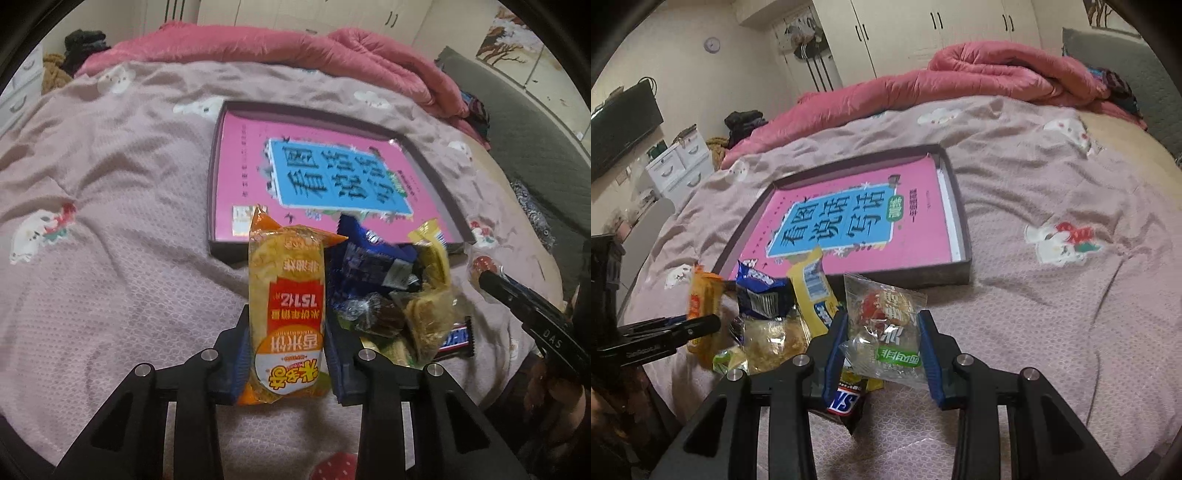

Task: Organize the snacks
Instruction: 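Lift both packets and lower them into the tray onto the pink book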

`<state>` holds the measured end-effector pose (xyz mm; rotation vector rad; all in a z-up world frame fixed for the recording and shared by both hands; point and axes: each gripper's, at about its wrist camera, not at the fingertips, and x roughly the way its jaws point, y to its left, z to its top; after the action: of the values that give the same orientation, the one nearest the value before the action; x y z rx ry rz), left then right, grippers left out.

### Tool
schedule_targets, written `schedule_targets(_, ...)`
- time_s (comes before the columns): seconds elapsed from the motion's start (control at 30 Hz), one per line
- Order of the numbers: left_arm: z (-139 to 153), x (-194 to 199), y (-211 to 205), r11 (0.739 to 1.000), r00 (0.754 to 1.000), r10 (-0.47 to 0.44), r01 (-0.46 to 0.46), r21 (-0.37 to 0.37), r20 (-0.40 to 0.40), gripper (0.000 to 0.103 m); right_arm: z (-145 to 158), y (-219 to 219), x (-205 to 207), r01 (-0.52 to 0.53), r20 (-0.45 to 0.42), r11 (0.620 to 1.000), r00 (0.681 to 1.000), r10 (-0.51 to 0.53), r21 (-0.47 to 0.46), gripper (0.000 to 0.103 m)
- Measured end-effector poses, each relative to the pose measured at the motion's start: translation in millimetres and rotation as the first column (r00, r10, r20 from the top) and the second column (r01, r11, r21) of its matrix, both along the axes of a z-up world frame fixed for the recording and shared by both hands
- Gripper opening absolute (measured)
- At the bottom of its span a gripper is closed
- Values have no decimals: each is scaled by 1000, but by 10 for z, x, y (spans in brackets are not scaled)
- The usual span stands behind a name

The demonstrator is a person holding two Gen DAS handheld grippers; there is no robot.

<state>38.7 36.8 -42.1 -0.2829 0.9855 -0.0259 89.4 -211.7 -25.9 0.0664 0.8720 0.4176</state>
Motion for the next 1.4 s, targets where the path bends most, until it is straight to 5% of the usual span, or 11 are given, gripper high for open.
schedule_targets(0.77, 569, 233, 465, 993, 981, 106, -94, -78, 164, 35, 322, 64, 311, 40, 135, 999, 990, -43, 21, 38)
schedule_targets(1.4, 61, 937, 363, 990, 995, 73, -64, -129, 67, 35, 51, 161, 771, 89, 47, 995, 995, -91, 36, 38)
